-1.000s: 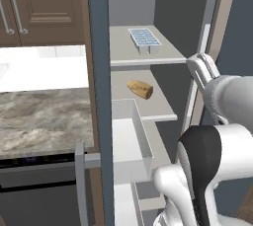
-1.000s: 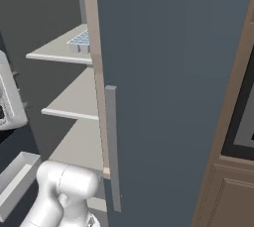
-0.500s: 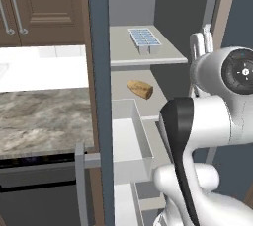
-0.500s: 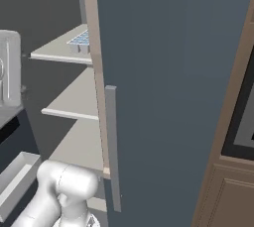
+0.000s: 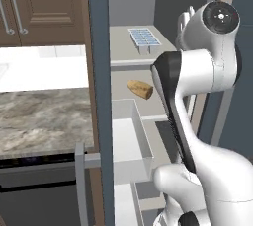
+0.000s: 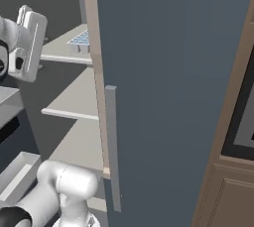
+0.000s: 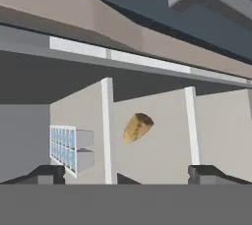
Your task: Open the freezer door, pick up the ice cube tray from the freezer, and place it on the dining counter.
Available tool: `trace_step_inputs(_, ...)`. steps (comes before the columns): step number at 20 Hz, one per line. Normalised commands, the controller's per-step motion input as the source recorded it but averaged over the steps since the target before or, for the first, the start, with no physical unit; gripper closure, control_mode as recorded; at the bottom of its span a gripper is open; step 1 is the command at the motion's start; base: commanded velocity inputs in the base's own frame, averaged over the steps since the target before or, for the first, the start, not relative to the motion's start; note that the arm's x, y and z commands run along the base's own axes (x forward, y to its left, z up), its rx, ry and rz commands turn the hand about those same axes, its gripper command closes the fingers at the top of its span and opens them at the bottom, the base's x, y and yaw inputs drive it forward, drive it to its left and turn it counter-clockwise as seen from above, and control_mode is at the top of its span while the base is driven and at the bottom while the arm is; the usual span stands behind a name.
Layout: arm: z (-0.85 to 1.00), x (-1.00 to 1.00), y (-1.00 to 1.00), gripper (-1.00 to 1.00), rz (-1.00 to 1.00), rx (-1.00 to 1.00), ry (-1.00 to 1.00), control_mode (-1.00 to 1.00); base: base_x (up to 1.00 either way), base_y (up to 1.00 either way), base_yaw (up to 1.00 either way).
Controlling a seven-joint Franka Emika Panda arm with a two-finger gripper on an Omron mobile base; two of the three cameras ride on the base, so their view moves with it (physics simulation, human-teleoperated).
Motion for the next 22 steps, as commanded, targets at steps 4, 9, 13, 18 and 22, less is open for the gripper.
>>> trace_step_inputs(4, -0.01, 0.63, 0.00, -1.00, 0.00, 0.01, 0.01, -1.00, 0.00, 0.00, 0.00)
trace_step_inputs(9, -0.06, 0.57, 0.00, -1.00, 0.00, 0.00, 0.00, -1.00, 0.00, 0.00, 0.00)
trace_step_inputs(13, 0.00, 0.41, 0.00, -1.00, 0.00, 0.00, 0.00, -1.00, 0.00, 0.00, 0.00)
trace_step_inputs(18, -0.01, 0.39, 0.01, -1.00, 0.00, 0.00, 0.06, -1.00, 0.00, 0.00, 0.00)
trace_step_inputs(22, 0.00, 0.19, 0.00, -1.00, 0.00, 0.01, 0.04, -1.00, 0.00, 0.00, 0.00)
